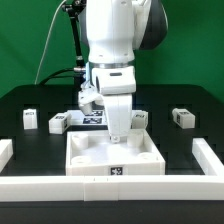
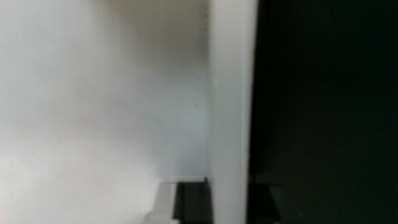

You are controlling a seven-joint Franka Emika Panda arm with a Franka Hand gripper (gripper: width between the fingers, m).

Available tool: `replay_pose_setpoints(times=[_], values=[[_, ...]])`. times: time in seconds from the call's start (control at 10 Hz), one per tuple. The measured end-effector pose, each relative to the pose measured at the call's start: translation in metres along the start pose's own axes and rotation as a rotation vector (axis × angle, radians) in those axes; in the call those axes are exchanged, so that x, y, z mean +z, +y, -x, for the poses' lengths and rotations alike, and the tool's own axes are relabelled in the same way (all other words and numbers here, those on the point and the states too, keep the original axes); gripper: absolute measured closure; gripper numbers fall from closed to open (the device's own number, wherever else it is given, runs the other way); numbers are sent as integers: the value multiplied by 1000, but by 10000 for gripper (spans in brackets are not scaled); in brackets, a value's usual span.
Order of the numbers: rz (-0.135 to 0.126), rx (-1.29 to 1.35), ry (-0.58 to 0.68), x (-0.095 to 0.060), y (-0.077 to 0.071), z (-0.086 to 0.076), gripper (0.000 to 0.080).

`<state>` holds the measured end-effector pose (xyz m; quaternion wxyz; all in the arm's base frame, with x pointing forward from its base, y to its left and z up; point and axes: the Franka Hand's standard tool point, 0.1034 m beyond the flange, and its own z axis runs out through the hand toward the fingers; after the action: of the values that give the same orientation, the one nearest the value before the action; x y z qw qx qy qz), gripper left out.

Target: Assemble one leg

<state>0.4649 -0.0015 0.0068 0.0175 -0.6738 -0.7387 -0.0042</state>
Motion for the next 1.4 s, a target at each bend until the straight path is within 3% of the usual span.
replay_pose_setpoints(times=[0.2,0.6,1.0,1.4], values=[[0,3,0,0,0,-1,741],[-3,174,4,0,4,-43,741],[14,179,16,2,22,-75,741],[21,166,20,1,34,-77,740]])
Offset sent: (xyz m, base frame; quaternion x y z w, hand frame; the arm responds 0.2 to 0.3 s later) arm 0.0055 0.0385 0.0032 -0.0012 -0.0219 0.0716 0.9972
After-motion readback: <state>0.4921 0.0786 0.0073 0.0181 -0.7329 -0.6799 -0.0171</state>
